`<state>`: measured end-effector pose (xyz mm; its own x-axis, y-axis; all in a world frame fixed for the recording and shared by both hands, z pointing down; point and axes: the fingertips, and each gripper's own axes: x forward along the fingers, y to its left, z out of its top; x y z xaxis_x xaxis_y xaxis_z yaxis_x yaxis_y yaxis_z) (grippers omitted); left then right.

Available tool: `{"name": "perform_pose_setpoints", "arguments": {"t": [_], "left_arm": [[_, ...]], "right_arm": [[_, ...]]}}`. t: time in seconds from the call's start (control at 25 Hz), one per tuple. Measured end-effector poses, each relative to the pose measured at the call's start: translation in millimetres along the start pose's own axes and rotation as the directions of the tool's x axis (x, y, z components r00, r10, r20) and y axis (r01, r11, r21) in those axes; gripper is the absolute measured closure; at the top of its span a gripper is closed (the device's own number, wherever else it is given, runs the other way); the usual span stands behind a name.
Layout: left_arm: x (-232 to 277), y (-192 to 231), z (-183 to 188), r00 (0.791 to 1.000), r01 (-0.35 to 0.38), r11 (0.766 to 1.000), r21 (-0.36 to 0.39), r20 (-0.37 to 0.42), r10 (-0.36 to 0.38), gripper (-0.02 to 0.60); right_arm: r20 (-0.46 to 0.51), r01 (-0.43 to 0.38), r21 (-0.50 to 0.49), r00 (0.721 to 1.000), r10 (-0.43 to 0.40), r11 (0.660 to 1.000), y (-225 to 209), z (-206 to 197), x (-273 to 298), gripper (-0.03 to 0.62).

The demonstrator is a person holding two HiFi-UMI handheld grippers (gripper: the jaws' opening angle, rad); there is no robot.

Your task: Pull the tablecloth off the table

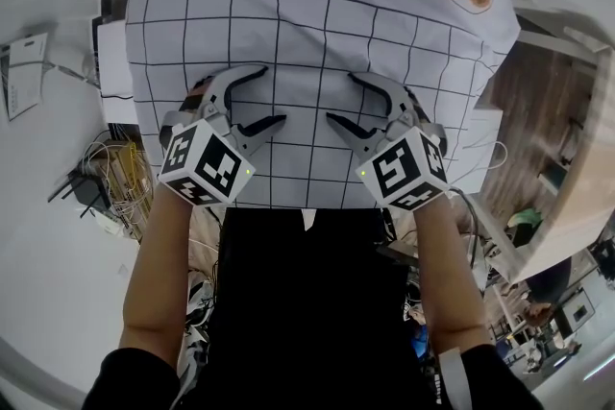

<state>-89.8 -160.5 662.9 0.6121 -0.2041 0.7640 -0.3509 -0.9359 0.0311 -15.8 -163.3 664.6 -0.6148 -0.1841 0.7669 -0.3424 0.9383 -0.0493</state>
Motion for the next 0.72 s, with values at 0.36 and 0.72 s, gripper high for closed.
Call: {"name": "perform_pose_setpoints", "arguments": {"t": [0.36, 0.72], "left_arm": [[0.3, 0.2, 1.0, 1.0, -0.008, 1.0, 0.0, -0.002, 0.008, 0.264], [-0.6, 0.3, 2.0, 1.0, -0.008, 1.0, -0.01, -0.005, 0.008, 0.316]], "right_arm": [[0.01, 0.021, 0.031, 1.0, -0.021, 0.999, -6.1, 0.8, -0.9, 0.363], [-0.006, 0.03, 0.054, 1.0, -0.029, 0.998, -6.0, 1.1, -1.3, 0.446]]}}
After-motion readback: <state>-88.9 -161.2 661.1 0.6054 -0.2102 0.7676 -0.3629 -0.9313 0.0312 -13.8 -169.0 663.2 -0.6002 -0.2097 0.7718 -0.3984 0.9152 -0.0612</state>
